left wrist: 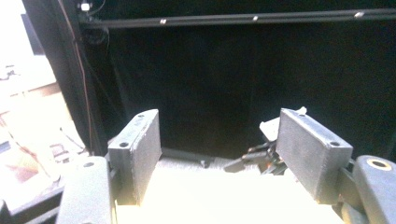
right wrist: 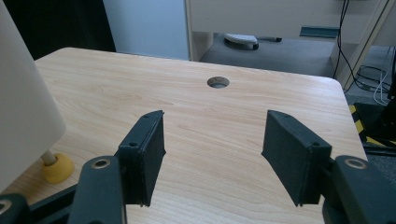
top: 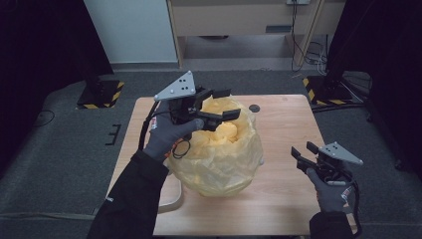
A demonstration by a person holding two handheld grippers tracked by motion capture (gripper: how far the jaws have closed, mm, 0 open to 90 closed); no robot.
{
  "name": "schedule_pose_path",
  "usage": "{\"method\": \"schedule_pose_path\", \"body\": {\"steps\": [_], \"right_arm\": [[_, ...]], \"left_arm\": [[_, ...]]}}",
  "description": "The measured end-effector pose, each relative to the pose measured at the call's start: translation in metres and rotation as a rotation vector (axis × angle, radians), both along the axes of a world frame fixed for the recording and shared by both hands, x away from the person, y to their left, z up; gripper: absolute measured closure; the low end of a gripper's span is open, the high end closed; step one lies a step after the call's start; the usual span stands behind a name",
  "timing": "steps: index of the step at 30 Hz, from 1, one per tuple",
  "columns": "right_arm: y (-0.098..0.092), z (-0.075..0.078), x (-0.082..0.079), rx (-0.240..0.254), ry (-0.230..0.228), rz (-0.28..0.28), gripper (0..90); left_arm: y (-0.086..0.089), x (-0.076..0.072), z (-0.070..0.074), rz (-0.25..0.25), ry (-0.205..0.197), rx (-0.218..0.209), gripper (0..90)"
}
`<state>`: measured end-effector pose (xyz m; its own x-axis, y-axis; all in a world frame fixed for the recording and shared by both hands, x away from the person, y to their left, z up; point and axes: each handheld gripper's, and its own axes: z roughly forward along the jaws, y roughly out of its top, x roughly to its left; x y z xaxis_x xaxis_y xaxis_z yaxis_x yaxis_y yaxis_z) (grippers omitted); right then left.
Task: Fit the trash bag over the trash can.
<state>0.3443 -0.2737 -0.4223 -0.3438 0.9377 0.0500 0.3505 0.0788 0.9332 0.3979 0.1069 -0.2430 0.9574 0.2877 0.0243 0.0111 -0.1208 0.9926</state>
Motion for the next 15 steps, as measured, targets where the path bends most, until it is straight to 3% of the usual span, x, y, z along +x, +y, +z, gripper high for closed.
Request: {"method": "schedule_pose_path", "body": {"steps": [15], "right_arm": [[-0.001,-0.002,0.000,-0.002,0.009,-0.004,38.5]], "left_arm": [[-0.016,0.011,-0.029,0.019,0.052,0.244,30.2]]}}
